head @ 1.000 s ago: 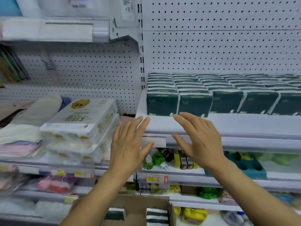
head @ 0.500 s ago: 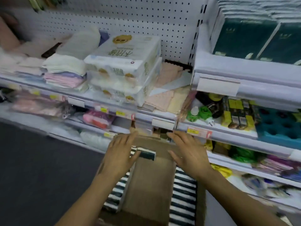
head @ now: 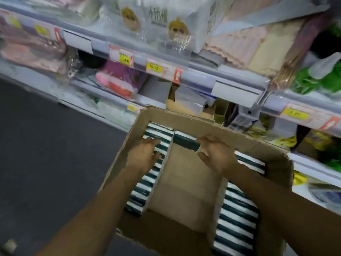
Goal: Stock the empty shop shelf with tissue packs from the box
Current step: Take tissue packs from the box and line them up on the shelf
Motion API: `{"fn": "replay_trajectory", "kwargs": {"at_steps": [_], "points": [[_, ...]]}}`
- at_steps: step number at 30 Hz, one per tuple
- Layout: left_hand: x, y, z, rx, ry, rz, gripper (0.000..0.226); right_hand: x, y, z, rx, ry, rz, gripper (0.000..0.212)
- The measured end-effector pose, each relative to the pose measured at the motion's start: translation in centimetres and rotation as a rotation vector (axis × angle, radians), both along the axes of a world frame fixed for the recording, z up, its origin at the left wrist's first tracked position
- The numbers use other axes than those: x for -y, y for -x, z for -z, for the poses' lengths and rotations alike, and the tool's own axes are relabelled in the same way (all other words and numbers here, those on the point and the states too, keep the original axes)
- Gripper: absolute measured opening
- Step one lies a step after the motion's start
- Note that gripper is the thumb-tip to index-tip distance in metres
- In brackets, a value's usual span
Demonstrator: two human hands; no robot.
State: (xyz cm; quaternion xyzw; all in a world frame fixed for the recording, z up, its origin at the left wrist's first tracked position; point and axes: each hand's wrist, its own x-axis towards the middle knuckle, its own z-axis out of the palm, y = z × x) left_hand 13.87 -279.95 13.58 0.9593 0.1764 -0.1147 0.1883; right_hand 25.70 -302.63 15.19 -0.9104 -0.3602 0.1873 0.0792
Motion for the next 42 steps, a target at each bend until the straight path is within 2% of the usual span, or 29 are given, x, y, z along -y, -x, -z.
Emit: {"fn": "replay_trajectory", "kwargs": {"at_steps": [4,9,17,23,25,28,31,34,37,42], "points": [[-1.2,-1.2,3.4,0.004,-0.07,-0.004,0.035,-1.7,-1.2,3.9,-0.043,-0.003,0.046,0.049],[-2.0,-2.6,5.1,-0.025,-0.171,0.1,0.025,-3.8,-1.7,6.0,-0.029,0.035,0.065,0.055],[-2.4,-4.1,4.8,-0.082,-0.271,0.196,0.023,-4.3,-1.2,7.2,0.005,0.179,0.083,0.04],[-2.2,-5.2,4.6,-0.237,-0.38,0.273,0.031,-2.8,-0.7,6.4,-0.034,0.123,0.074,0.036],[-1.6,-5.5,4.5,-0.265,-0.478,0.301,0.034,-2.3,-0.6,6.3,-0.044,0.114,0.087,0.038],[-0.5,-6.1,4.0,-0.291,-0.613,0.315,0.031,-1.6,-0.2,5.9,-0.062,0.088,0.124,0.035],[-0.2,-6.5,3.6,-0.321,-0.64,0.368,0.028,-0.7,0.2,5.1,-0.05,0.04,0.166,0.034],[-0.7,-6.5,2.5,-0.267,-0.62,0.438,0.023,0.3,0.4,3.6,-0.008,0.005,0.237,0.035],[-1.1,-6.3,-0.2,-0.219,-0.482,0.468,0.031,1.6,0.9,1.1,-0.013,-0.051,0.293,0.034],[-0.3,-5.5,-5.9,0.008,-0.023,0.129,0.022,4.2,1.2,-4.4,-0.161,-0.186,0.415,0.025]]}}
